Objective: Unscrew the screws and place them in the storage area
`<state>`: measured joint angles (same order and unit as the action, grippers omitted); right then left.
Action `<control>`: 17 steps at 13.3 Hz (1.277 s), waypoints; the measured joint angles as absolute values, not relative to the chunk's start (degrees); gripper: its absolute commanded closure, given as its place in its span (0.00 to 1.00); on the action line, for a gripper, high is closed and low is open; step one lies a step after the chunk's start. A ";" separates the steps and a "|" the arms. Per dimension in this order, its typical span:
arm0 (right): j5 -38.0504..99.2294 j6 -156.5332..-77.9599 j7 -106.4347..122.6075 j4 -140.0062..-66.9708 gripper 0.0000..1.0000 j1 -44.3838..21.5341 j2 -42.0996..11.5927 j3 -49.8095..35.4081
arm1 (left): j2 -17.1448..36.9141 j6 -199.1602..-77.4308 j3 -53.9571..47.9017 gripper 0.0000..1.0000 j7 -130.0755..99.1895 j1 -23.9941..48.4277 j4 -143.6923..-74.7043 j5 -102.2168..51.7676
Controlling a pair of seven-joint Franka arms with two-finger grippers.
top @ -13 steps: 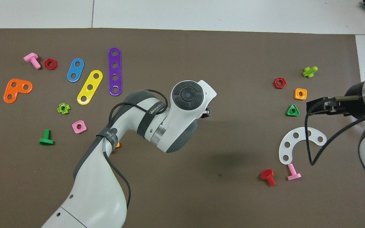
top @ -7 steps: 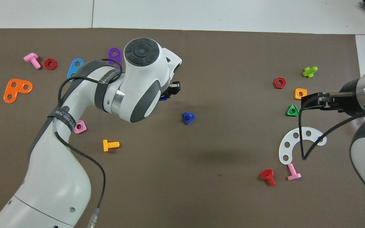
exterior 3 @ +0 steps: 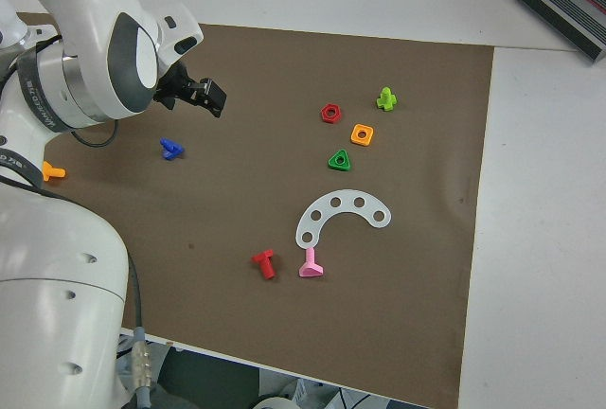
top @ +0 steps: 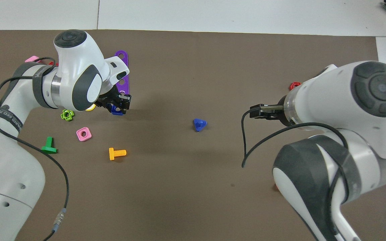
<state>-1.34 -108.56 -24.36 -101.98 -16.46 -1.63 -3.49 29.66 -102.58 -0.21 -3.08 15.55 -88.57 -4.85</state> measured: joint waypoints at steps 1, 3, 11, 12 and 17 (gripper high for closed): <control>-1.39 -110.41 -26.27 -101.48 0.00 -17.84 -3.61 -3.50 | 28.93 -103.45 -0.26 0.58 -2.30 15.57 -90.60 -4.53; -1.47 -113.38 -31.13 -99.06 0.00 -21.10 -8.47 -3.52 | 27.29 -108.24 -0.44 0.00 -1.86 15.71 -95.61 -3.70; -4.44 -123.56 -38.87 -94.60 0.07 -26.76 -20.95 -3.37 | 23.36 -108.63 0.38 0.00 -1.57 11.90 -96.34 -3.51; -4.44 -124.10 -38.86 -94.60 0.08 -26.77 -21.57 -3.33 | 21.99 -106.47 0.45 0.00 -1.39 9.97 -96.00 -3.49; -4.83 -125.41 -39.43 -94.92 0.18 -28.87 -26.50 -3.41 | 12.17 -94.39 0.83 0.00 -1.06 4.16 -96.64 -1.69</control>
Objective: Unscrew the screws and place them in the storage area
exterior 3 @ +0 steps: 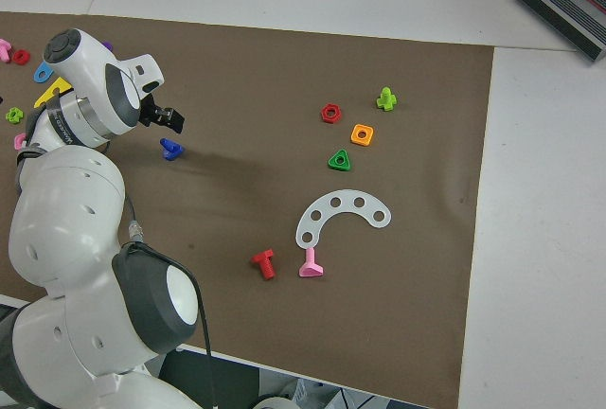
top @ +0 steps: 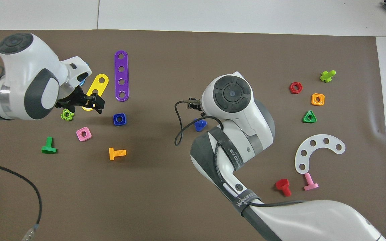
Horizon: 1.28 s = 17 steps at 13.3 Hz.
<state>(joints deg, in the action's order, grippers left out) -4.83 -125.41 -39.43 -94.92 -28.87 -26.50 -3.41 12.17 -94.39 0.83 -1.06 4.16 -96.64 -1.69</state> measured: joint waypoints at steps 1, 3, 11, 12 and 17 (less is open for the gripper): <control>-5.20 -126.57 -40.00 -95.59 0.20 -29.25 -26.89 -3.41 | 10.01 -92.96 0.86 0.00 -1.07 3.96 -96.72 -0.81; -5.57 -128.78 -40.22 -97.55 0.33 -29.44 -26.96 -3.40 | 6.62 -92.81 0.83 0.00 -1.07 3.96 -96.45 -0.20; -5.63 -129.55 -40.30 -99.28 1.00 -29.52 -26.29 -3.21 | 2.23 -97.07 1.03 0.00 -1.39 -0.26 -95.88 0.24; -5.64 -129.50 -40.30 -100.00 1.00 -29.01 -25.30 -3.05 | 2.21 -97.12 1.08 0.00 -1.36 -2.13 -95.98 0.24; -5.86 -129.47 -35.54 -112.19 1.00 -21.44 -15.35 -2.94 | 2.06 -97.13 1.09 0.00 -1.27 -5.96 -96.00 0.24</control>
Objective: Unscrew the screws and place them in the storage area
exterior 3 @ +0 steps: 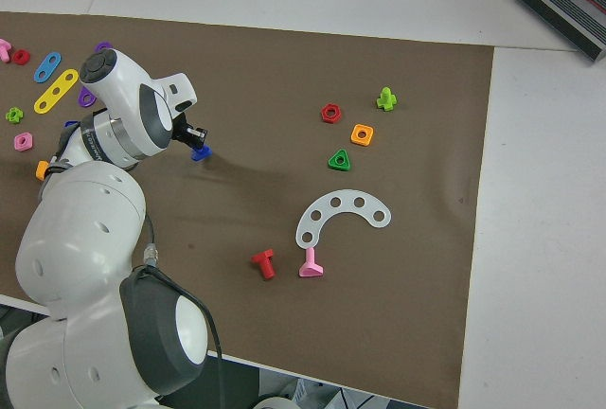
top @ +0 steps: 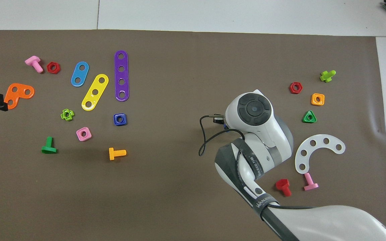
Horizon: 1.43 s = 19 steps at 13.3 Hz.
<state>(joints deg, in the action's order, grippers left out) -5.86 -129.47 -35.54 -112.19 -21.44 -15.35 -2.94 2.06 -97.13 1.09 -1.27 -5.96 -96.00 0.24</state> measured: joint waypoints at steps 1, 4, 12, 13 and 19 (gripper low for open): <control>-5.86 -129.48 -33.60 -113.77 1.00 -19.78 -14.07 -2.93 | 2.06 -97.13 0.90 0.00 -1.27 -5.95 -96.00 0.24; -5.86 -129.50 -28.90 -115.48 1.00 -14.96 -12.87 -2.87 | 2.06 -97.13 0.58 0.00 -1.28 -5.82 -96.00 0.24; -5.86 -129.38 -24.68 -117.10 1.00 -9.21 -12.74 -2.87 | 2.06 -97.13 0.81 0.00 -1.30 -5.87 -96.00 0.24; -5.86 -129.29 -23.24 -117.15 1.00 -8.28 -12.61 -2.86 | 2.06 -97.13 0.81 0.00 -1.30 -5.87 -96.00 0.24; -5.85 -129.25 -17.51 -119.27 0.14 -4.84 -11.95 -2.87 | 2.06 -97.13 0.81 0.00 -1.30 -5.87 -96.00 0.24</control>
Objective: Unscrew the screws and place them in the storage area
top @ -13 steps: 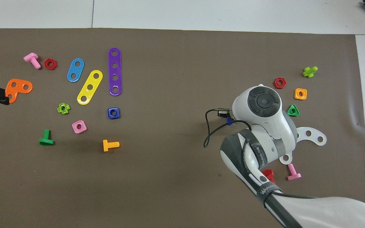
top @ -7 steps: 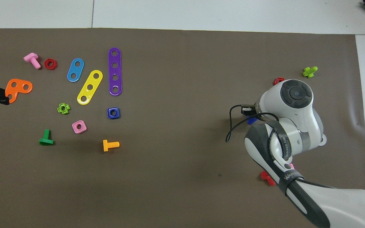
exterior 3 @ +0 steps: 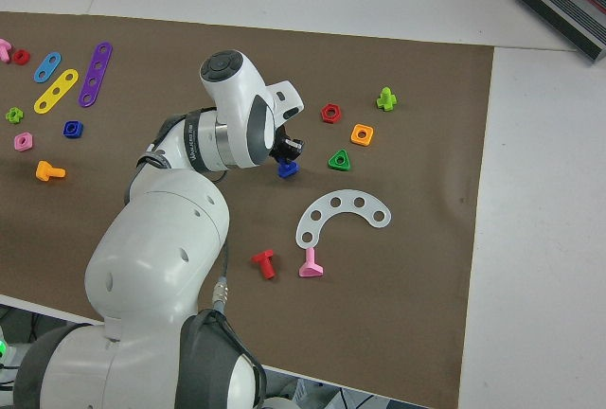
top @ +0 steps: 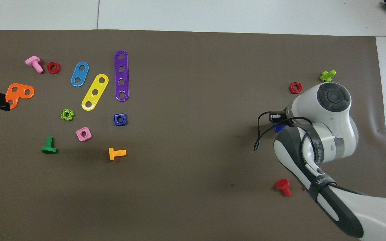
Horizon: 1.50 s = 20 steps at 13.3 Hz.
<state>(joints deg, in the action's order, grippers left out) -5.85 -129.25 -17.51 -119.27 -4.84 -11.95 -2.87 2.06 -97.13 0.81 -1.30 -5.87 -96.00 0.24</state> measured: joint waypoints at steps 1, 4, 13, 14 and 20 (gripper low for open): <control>-5.85 -129.25 -17.17 -119.34 0.08 -4.78 -11.85 -2.87 | 2.06 -97.13 0.81 0.00 -1.30 -5.87 -96.00 0.24; -5.85 -129.25 -17.10 -119.38 0.03 -4.69 -11.01 -2.91 | 2.06 -97.13 0.81 0.00 -1.30 -5.87 -96.00 0.24; -5.47 -117.84 -16.76 -117.73 0.03 -3.57 0.94 -2.96 | 2.06 -97.13 0.81 0.00 -1.30 -5.87 -96.00 0.24; -4.65 -115.65 -16.76 -116.48 0.02 -3.57 2.05 -3.01 | 2.06 -97.13 0.81 0.00 -1.30 -5.87 -96.00 0.24; -3.38 -104.60 -16.75 -103.18 0.01 -3.67 3.05 -3.25 | 2.06 -97.13 0.81 0.00 -1.30 -5.87 -96.00 0.24</control>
